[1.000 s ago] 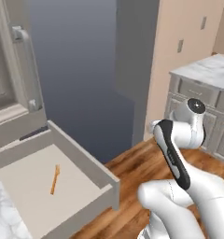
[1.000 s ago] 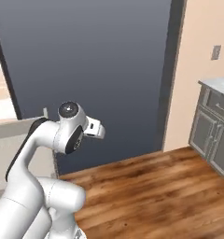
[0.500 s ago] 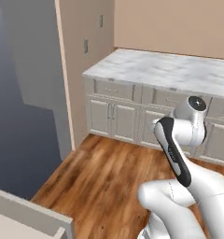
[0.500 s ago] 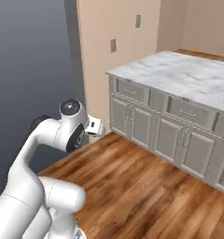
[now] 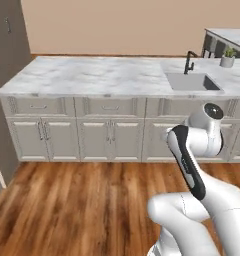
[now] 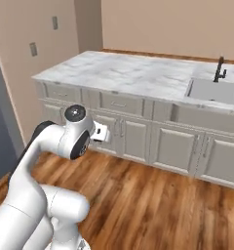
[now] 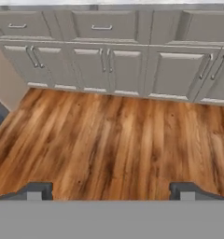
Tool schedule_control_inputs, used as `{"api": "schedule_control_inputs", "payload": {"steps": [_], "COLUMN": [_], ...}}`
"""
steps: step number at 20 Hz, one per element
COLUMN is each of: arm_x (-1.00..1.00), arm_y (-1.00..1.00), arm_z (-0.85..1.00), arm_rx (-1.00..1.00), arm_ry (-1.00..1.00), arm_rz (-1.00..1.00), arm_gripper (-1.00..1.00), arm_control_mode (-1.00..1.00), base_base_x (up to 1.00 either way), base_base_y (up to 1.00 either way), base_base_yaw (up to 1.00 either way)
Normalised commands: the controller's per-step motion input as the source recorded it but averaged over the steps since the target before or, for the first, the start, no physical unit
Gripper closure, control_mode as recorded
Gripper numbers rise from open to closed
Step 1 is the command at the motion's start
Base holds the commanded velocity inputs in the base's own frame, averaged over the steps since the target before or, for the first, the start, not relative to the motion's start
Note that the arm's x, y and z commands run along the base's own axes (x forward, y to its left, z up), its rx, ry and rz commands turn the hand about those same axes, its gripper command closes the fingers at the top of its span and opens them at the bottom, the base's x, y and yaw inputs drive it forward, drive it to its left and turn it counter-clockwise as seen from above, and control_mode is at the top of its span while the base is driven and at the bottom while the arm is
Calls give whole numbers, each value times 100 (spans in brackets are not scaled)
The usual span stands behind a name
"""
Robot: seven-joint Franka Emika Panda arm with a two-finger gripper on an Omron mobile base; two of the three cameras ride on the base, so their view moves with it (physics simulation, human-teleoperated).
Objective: Organize the utensils by type. Pick up the wooden spoons from the counter and place them in the open cabinet. Then pick up the metallic utensils from the counter and place them in the open drawer.
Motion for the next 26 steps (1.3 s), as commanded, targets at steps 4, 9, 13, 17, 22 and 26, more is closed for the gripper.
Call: {"api": "schedule_control_inputs", "payload": {"steps": [4, 9, 13, 17, 22, 26], "arm_x": [0, 0, 0, 0, 0, 0], "arm_y": [0, 0, 0, 0, 0, 0], "arm_z": [0, 0, 0, 0, 0, 0], "arm_rx": [0, 0, 0, 0, 0, 0], "arm_ry": [0, 0, 0, 0, 0, 0], "arm_rz": [0, 0, 0, 0, 0, 0], "arm_gripper": [-100, -100, -100, -100, -100, -100], "arm_control_mode": [100, 100, 100, 100, 100, 100], "base_base_x": [9, 28, 63, 83, 60, 41], "base_base_y": [-71, -69, -57, -45, -73, -87], "base_base_yaw": [-53, -35, -6, 0, 0, 0]}}
